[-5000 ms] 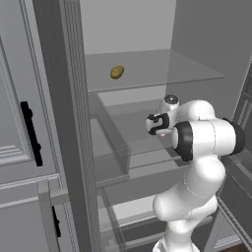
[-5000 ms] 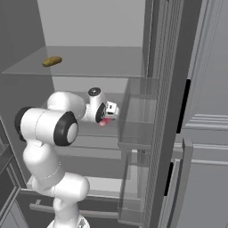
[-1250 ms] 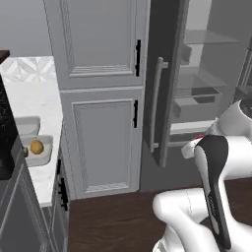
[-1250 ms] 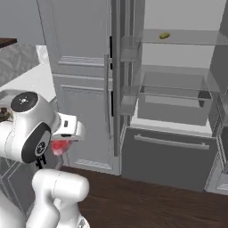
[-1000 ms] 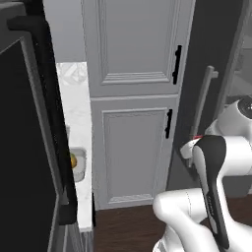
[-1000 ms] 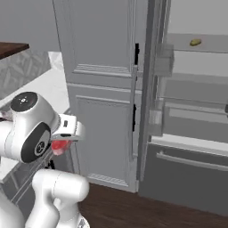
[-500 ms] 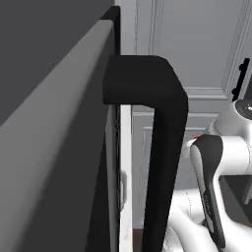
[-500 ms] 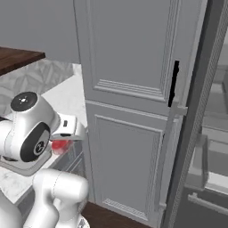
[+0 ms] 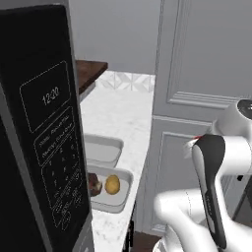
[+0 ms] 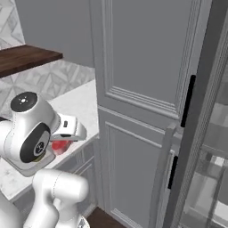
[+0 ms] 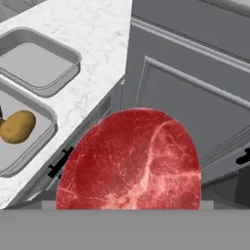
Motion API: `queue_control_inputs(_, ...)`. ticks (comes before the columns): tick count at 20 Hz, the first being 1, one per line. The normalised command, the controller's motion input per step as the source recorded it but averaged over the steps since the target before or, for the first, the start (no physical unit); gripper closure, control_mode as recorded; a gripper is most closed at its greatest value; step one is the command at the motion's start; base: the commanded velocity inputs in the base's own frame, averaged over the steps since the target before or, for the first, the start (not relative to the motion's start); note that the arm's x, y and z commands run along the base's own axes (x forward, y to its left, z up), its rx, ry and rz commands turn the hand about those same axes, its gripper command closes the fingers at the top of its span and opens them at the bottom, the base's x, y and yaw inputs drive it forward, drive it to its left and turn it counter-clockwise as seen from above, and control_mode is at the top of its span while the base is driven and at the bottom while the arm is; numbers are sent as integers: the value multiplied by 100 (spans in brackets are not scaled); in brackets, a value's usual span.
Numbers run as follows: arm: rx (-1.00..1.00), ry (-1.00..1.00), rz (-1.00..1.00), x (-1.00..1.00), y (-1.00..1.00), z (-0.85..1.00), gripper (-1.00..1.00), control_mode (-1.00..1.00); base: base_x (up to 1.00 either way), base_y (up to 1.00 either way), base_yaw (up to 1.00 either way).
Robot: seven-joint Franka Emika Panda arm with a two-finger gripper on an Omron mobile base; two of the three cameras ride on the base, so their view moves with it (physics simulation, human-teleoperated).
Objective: Place one potato and one steak in each tupperware on the nearby counter, to pack two identical lunches.
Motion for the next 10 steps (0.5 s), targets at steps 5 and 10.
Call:
queue_control_inputs(5, 0, 0, 0, 0, 0, 0, 100, 100, 100, 1, 58)
queue_control_inputs(10, 0, 0, 0, 0, 0, 0, 100, 100, 100, 18, 59)
